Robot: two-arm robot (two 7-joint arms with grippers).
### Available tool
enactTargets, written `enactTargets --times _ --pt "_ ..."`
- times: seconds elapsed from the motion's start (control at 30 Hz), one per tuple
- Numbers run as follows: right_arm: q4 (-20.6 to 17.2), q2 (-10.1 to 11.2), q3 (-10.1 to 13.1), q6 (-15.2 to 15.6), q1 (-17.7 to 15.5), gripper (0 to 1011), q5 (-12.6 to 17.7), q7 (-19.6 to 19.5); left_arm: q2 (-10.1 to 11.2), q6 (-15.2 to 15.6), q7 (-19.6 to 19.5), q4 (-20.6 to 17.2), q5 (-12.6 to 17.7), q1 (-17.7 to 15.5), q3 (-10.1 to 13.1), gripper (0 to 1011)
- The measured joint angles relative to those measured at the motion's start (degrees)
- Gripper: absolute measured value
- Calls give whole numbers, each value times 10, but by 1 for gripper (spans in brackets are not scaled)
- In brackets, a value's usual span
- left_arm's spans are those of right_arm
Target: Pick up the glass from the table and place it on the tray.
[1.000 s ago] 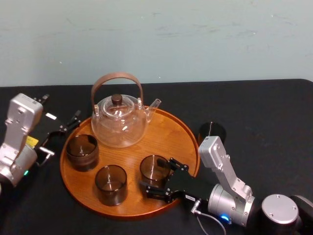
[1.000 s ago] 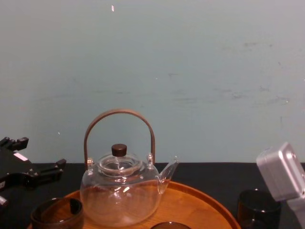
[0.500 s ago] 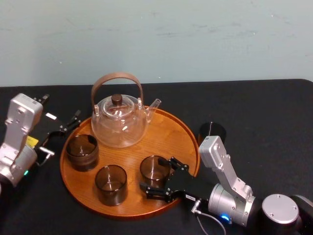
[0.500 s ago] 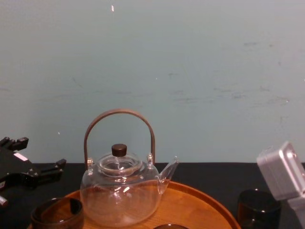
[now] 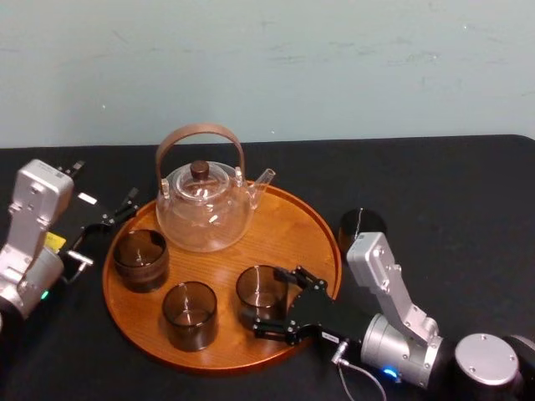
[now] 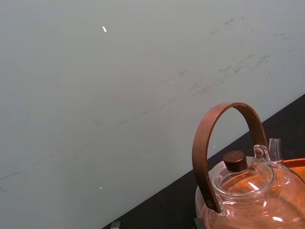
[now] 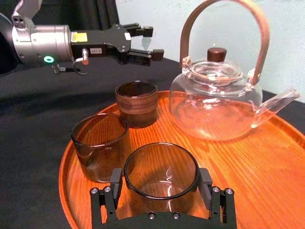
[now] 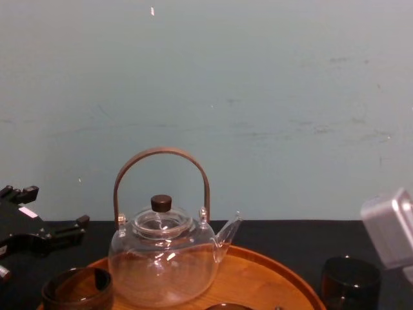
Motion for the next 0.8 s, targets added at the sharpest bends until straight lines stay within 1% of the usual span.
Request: enactTargets --times 0.17,0.4,0.43,0.67,0.8 --pt "-20 9 9 -4 -13 1002 3 -7 0 0 0 0 0 0 0 1002" --pt "-62 28 24 -4 -42 1002 2 -26 0 0 0 0 0 0 0 1001" --pt "-62 28 24 -4 -42 1002 2 -26 0 0 0 0 0 0 0 1001" --pt "-89 42 38 -4 -71 1002 1 -36 0 0 0 0 0 0 0 1001" --pt "-99 47 46 -5 -83 1002 2 -38 0 0 0 0 0 0 0 1001"
